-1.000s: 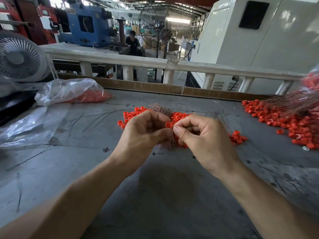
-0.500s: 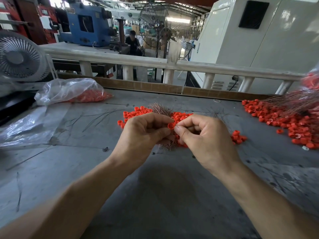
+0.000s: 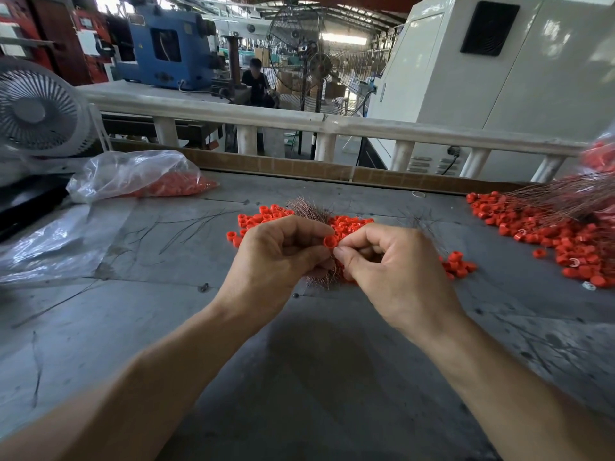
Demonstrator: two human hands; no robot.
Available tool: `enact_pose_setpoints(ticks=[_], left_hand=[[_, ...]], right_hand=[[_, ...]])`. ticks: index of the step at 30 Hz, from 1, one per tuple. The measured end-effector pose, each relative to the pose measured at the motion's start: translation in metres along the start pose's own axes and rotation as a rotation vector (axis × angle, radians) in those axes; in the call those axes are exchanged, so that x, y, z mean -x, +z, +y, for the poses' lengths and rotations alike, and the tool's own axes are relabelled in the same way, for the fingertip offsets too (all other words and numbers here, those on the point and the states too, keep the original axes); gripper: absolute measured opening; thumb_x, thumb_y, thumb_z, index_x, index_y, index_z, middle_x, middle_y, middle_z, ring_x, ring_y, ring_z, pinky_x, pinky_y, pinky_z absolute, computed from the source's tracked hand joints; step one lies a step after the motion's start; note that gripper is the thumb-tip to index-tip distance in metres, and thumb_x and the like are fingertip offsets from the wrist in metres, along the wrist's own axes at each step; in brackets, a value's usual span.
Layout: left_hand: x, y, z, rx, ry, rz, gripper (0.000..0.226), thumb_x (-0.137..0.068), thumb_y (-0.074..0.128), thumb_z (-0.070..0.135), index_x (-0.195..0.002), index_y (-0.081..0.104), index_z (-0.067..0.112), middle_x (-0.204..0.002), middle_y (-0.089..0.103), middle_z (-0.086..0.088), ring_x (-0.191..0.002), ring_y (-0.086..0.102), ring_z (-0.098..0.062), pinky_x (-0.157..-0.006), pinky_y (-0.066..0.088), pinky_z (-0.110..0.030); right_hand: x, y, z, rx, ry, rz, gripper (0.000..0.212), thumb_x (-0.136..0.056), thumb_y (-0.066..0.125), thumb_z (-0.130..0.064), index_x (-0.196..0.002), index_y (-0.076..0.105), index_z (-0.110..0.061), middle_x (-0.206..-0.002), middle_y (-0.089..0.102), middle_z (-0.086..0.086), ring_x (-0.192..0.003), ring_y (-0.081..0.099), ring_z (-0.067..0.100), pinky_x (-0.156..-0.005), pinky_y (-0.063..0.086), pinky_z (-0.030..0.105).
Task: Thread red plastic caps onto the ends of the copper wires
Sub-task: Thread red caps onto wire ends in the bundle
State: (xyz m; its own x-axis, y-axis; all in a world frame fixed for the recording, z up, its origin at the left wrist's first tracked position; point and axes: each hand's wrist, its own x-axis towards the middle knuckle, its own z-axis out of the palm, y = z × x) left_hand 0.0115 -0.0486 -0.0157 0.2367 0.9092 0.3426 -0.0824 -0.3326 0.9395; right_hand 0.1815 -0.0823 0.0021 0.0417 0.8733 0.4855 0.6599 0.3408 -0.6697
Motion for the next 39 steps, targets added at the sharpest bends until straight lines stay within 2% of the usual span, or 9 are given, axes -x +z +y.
enact_pose_setpoints(ticks=[6,11,15,25,29,35,39], left_hand=[[0.0001,-0.0002,0.0017,0.095,-0.046,-0.017,0.021,-0.092,0.065,-0.002,-0.104,0.075,0.011,-0.09,0.078,-0.013,-0.087,0.076,-0.026,-0.08,0.062,-0.033],[0.0001,-0.0008,0.0024,0.153,-0.085,0.006,0.02,-0.091,0.064,-0.006,-0.1,0.076,0.008,-0.087,0.077,-0.015,-0.082,0.076,-0.026,-0.075,0.062,-0.032],[-0.0009,-0.0025,0.0034,0.201,-0.124,0.018,0.02,-0.09,0.064,-0.005,-0.099,0.076,0.008,-0.089,0.077,-0.017,-0.084,0.076,-0.028,-0.074,0.062,-0.032],[-0.0019,-0.0057,0.0036,0.227,-0.159,0.0,0.021,-0.086,0.067,0.002,-0.099,0.08,0.013,-0.091,0.077,-0.018,-0.084,0.076,-0.026,-0.074,0.061,-0.03],[-0.0019,-0.0061,0.0042,0.296,-0.191,-0.043,0.021,-0.078,0.07,0.01,-0.095,0.082,0.014,-0.094,0.077,-0.019,-0.085,0.076,-0.025,-0.074,0.061,-0.029],[-0.0019,-0.007,0.0043,0.364,-0.199,-0.054,0.019,-0.078,0.071,0.009,-0.095,0.08,0.008,-0.095,0.076,-0.022,-0.089,0.076,-0.029,-0.073,0.061,-0.03],[-0.0007,-0.0062,0.0046,0.397,-0.191,-0.054,0.02,-0.078,0.072,0.008,-0.098,0.077,0.004,-0.096,0.075,-0.024,-0.089,0.076,-0.031,-0.074,0.061,-0.031]], right_hand=[[-0.0018,-0.001,0.002,0.002,0.01,-0.009,0.015,-0.089,0.076,-0.022,-0.076,0.074,-0.027,-0.064,0.069,-0.015,-0.063,0.066,0.003,-0.058,0.051,0.019],[-0.0016,-0.0021,0.0039,-0.019,-0.026,-0.044,0.014,-0.092,0.073,-0.022,-0.079,0.072,-0.027,-0.067,0.069,-0.009,-0.066,0.065,0.007,-0.058,0.049,0.02],[-0.003,-0.0027,0.0076,-0.081,-0.011,-0.09,0.015,-0.096,0.067,-0.019,-0.085,0.071,-0.028,-0.07,0.07,-0.01,-0.067,0.064,0.003,-0.061,0.044,0.012],[-0.0037,-0.0035,0.0098,-0.14,-0.009,-0.133,0.019,-0.098,0.062,-0.016,-0.089,0.071,-0.029,-0.075,0.07,-0.01,-0.07,0.063,0.003,-0.065,0.048,0.017],[-0.0036,-0.0046,0.0082,-0.19,0.016,-0.142,0.022,-0.1,0.059,-0.011,-0.092,0.072,-0.027,-0.077,0.071,-0.007,-0.072,0.064,0.004,-0.07,0.052,0.024],[-0.0031,-0.0045,0.0059,-0.339,0.102,-0.184,0.023,-0.102,0.054,-0.003,-0.103,0.071,-0.019,-0.077,0.073,-0.003,-0.065,0.061,-0.001,-0.06,0.047,0.012],[-0.0038,-0.0027,0.0075,-0.383,0.147,-0.207,0.022,-0.103,0.054,-0.006,-0.113,0.068,-0.021,-0.081,0.074,-0.001,-0.069,0.063,0.007,-0.065,0.049,0.02]])
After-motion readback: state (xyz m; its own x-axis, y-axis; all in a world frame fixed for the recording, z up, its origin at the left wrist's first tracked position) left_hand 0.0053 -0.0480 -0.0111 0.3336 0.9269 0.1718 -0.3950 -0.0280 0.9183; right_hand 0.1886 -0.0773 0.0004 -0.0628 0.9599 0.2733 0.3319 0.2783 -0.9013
